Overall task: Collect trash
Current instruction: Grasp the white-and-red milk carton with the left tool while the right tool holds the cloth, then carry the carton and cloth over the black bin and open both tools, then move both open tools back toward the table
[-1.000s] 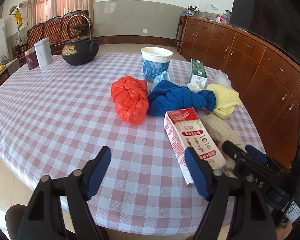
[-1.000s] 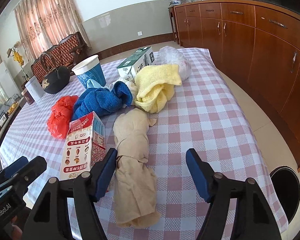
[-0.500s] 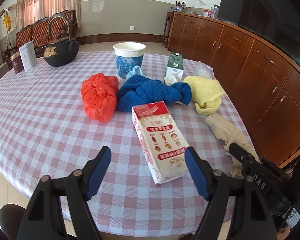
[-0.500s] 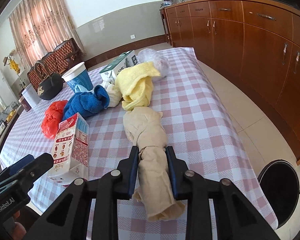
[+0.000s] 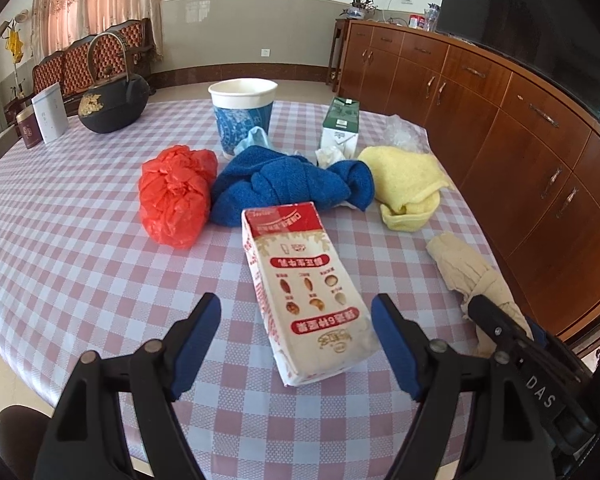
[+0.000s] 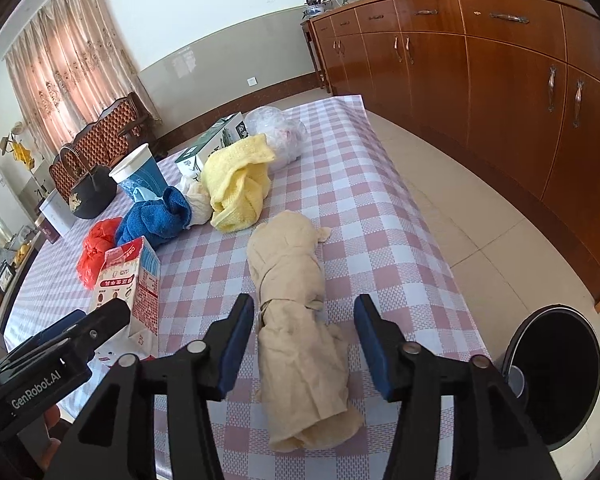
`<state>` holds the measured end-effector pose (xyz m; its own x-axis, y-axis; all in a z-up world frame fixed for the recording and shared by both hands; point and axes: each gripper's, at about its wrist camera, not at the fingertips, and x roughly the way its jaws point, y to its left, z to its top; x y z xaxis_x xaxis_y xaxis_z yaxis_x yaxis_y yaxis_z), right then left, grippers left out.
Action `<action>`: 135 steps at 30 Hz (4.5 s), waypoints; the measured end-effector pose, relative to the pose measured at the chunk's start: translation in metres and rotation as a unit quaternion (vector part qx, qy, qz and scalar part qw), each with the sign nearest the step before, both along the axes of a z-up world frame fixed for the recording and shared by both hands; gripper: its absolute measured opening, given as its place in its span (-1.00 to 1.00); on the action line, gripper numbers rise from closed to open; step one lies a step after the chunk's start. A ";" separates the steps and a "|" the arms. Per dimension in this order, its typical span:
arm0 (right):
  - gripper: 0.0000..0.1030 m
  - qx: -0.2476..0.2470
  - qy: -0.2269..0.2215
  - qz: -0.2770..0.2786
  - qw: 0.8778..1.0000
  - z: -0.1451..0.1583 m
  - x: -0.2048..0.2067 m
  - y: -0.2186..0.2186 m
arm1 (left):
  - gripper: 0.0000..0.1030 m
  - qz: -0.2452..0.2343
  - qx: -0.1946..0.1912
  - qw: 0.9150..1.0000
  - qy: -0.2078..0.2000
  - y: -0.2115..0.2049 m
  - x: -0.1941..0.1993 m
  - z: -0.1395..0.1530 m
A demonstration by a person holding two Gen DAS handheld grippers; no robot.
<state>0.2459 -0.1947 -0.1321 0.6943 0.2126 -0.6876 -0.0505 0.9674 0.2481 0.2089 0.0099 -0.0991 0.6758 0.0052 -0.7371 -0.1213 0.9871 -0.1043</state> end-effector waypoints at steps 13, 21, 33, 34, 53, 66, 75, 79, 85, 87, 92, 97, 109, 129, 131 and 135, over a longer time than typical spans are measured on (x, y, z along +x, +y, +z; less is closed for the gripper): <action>0.18 -0.022 -0.006 0.001 1.000 -0.003 0.005 0.010 | 0.66 0.019 0.030 0.999 0.021 0.001 0.011 -0.019; -0.28 -0.036 -0.009 0.018 0.999 -0.005 0.004 0.016 | 0.08 0.011 0.024 1.000 0.016 0.005 0.013 -0.028; -0.44 -0.008 -0.015 0.018 1.000 -0.003 -0.008 0.009 | 0.04 -0.008 -0.007 1.000 -0.015 0.013 -0.006 -0.018; -0.44 -0.007 -0.015 0.019 1.000 -0.003 -0.011 0.008 | 0.04 -0.010 -0.010 1.000 -0.019 0.013 -0.009 -0.016; -0.44 0.030 -0.039 -0.054 0.997 0.022 -0.076 -0.060 | 0.03 -0.145 -0.065 0.987 -0.036 -0.067 -0.042 0.011; -0.44 0.031 -0.024 -0.205 0.978 0.013 -0.144 -0.185 | 0.03 -0.283 -0.099 0.954 -0.006 -0.192 -0.053 0.005; -0.44 0.045 0.001 -0.273 0.961 -0.004 -0.180 -0.254 | 0.03 -0.337 -0.100 0.936 0.029 -0.258 -0.060 -0.014; -0.44 0.059 0.019 -0.292 0.955 -0.015 -0.186 -0.273 | 0.03 -0.351 -0.090 0.930 0.050 -0.280 -0.058 -0.028; -0.44 0.075 0.061 -0.308 0.947 -0.039 -0.177 -0.301 | 0.03 -0.358 -0.080 0.927 0.083 -0.302 -0.052 -0.052; -0.44 0.081 0.077 -0.310 0.944 -0.048 -0.170 -0.310 | 0.03 -0.360 -0.075 0.925 0.094 -0.310 -0.049 -0.061; -0.44 0.081 0.120 -0.309 0.940 -0.073 -0.147 -0.325 | 0.03 -0.364 -0.077 0.919 0.132 -0.328 -0.040 -0.085; -0.44 0.082 0.153 -0.315 0.933 -0.093 -0.125 -0.337 | 0.04 -0.357 -0.071 0.917 0.162 -0.339 -0.030 -0.107; 0.07 0.063 0.158 -0.369 0.914 -0.099 -0.122 -0.360 | 0.32 -0.337 -0.073 0.922 0.178 -0.345 -0.011 -0.117; 0.16 0.024 0.065 -0.386 0.920 -0.004 -0.185 -0.305 | 0.32 -0.362 -0.068 0.927 0.067 -0.308 -0.048 -0.009; 0.18 0.025 0.051 -0.384 0.922 0.009 -0.190 -0.300 | 0.32 -0.356 -0.063 0.931 0.055 -0.300 -0.050 0.000; 0.29 0.020 0.030 -0.365 0.930 0.030 -0.188 -0.282 | 0.32 -0.332 -0.046 0.942 0.031 -0.278 -0.053 0.015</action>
